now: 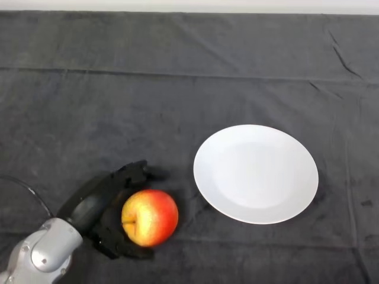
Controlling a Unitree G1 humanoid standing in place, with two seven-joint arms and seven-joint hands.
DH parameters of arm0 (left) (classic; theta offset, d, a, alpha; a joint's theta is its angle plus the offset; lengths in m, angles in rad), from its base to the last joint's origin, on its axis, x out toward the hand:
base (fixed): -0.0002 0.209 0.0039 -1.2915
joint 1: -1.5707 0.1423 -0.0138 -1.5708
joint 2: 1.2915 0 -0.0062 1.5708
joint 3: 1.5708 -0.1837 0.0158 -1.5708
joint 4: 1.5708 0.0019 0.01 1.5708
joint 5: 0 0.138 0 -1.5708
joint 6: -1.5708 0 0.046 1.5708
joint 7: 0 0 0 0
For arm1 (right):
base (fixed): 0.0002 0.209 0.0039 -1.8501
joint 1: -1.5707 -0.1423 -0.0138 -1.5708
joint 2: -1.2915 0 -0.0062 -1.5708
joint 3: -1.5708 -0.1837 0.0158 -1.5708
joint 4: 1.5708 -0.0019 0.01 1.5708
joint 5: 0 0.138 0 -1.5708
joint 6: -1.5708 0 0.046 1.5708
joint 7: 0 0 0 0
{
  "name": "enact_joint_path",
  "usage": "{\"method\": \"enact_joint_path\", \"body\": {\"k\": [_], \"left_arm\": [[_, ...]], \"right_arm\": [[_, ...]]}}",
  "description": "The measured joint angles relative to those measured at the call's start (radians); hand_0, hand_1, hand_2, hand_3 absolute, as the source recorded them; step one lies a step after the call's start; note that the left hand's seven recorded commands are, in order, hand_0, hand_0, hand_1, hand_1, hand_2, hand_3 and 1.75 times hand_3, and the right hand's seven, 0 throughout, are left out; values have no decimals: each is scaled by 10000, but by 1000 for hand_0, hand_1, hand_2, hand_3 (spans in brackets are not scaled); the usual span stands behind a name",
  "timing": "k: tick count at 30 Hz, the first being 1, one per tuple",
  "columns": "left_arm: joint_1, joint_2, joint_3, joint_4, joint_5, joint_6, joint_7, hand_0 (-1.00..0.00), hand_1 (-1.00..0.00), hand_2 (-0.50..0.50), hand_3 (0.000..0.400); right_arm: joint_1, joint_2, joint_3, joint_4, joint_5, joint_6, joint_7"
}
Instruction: Move the apple to the plate
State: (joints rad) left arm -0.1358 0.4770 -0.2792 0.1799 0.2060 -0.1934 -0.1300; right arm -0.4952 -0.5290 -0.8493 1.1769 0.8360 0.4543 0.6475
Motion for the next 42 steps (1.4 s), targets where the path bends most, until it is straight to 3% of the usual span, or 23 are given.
{"method": "enact_joint_path", "body": {"k": [6, 20, 28, 42], "left_arm": [[-540, -50, 6, 503, -21, -204, 82, -1000, -1000, 0, 400], [-801, -433, 334, 711, -170, -403, 689, -1000, -1000, 0, 400], [-1002, -503, 778, 695, -465, -51, 887, -1000, -1000, 0, 400], [-1982, -1306, 868, 612, -477, 154, 1830, -1000, -1000, 0, 400]], "right_arm": [[0, 0, 0, 0, 0, 0, 0], [0, 0, 0, 0, 0, 0, 0], [0, 0, 0, 0, 0, 0, 0], [0, 0, 3, 0, 0, 0, 0]]}}
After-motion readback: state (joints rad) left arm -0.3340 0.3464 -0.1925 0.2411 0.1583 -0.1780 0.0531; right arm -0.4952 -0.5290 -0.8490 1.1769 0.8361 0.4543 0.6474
